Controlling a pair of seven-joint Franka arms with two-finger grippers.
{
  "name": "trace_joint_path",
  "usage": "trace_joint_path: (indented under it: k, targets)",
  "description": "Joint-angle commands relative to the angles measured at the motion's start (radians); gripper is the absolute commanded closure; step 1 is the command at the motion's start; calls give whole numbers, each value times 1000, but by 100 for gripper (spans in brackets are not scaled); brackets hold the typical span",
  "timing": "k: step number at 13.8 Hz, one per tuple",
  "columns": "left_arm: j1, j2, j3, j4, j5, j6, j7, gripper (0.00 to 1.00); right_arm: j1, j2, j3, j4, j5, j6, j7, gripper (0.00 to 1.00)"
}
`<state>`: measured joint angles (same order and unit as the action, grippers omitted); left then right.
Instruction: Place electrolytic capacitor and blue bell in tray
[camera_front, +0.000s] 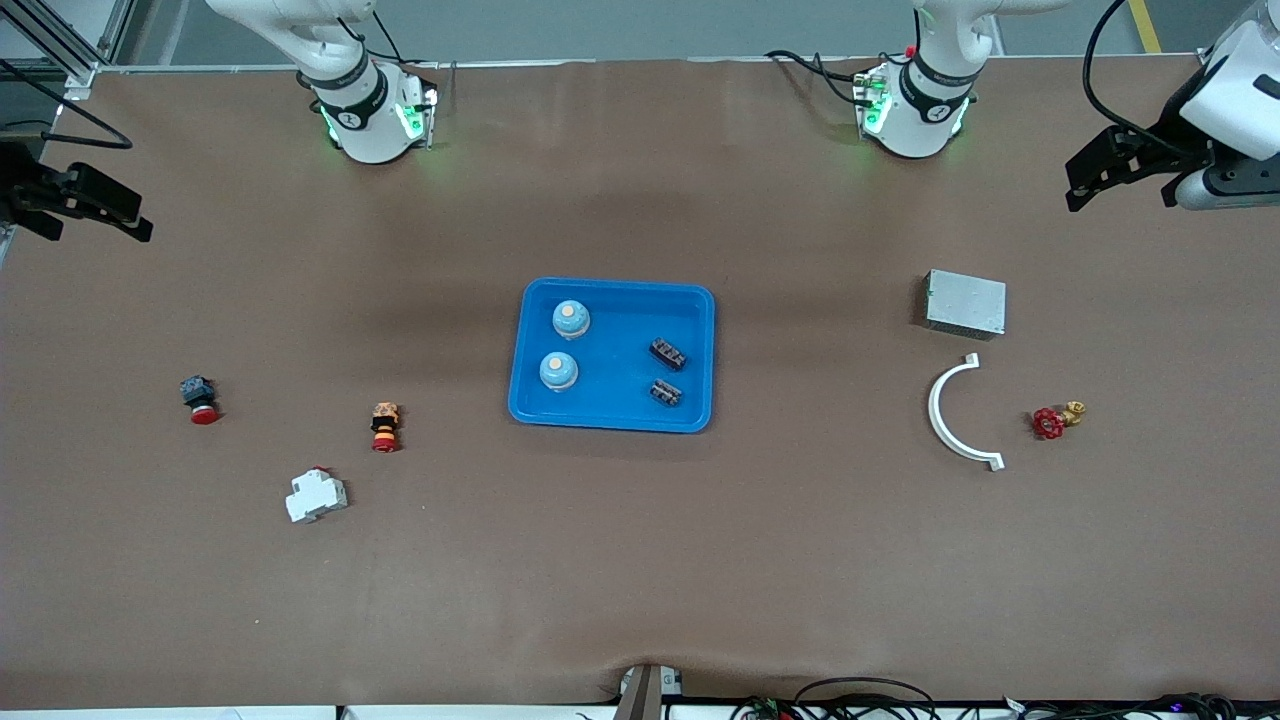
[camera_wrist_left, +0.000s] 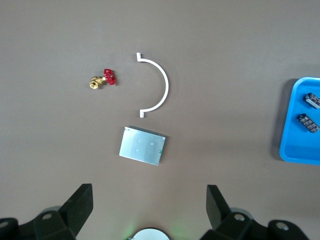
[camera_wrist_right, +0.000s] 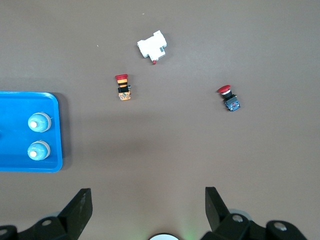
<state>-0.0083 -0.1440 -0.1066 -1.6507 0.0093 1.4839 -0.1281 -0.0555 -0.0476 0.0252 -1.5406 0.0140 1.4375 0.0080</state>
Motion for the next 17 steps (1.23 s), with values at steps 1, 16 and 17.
trace_joint_path:
  k: [1, 16, 17]
  targets:
    - [-4, -11, 10, -14, -31, -7, 22, 0, -10, 5, 9, 20, 6, -17, 3, 0]
    - [-4, 64, 13, 111, -6, -54, 13, 0, -9, 5, 9, 20, 6, -12, 3, 0]
    - [-2, 64, 13, 112, -2, -63, 11, 0, -9, 5, 9, 20, 6, -14, 3, 0]
